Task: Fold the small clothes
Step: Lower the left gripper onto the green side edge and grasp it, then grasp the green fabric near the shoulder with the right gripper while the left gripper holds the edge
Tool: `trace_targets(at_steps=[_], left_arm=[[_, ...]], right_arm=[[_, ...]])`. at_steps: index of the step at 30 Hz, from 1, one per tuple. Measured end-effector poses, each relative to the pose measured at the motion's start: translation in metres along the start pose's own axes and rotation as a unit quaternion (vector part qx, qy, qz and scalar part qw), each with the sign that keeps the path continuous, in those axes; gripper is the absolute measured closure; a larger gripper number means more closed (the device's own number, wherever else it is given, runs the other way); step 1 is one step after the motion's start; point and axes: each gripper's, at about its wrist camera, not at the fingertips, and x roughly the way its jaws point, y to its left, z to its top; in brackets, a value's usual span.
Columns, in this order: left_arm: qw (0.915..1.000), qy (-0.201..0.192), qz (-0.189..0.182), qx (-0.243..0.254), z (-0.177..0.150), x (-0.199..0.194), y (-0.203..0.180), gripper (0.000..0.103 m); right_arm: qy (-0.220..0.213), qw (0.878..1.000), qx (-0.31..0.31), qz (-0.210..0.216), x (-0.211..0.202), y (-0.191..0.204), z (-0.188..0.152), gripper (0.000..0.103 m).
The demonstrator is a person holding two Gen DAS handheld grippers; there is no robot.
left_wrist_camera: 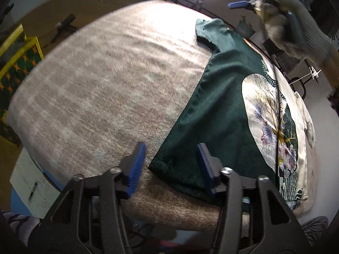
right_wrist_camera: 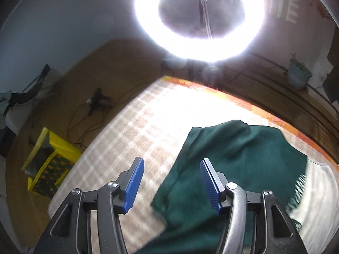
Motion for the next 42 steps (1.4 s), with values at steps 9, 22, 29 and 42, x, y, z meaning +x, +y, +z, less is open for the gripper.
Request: trace_targets(at_steps=[9, 22, 29, 42], left_arm=[[0.9997, -0.001, 0.012, 0.020, 0.002, 0.009, -0.003, 0.092], [0.9999, -0.004, -0.012, 0.006, 0.003, 0.006, -0.001, 0.099], [0.9991, -0.026, -0.030, 0.016, 0.003, -0.011, -0.008, 0.100], [0.9909, -0.057, -0.073, 0.098, -0.008, -0.038, -0.068, 0.100]], right_arm=[[0.065, 0.997, 0.008, -0.041, 0.107, -0.004, 0.033, 0.053], [0.121, 0.986, -0.038, -0.104, 0.147, -0.006, 0.031, 0.068], [0.104, 0.990, -0.021, -0.094, 0.127, -0.020, 0.037, 0.103], [-0.004, 0.998, 0.061, -0.010, 0.037, -0.092, 0.038, 0.103]])
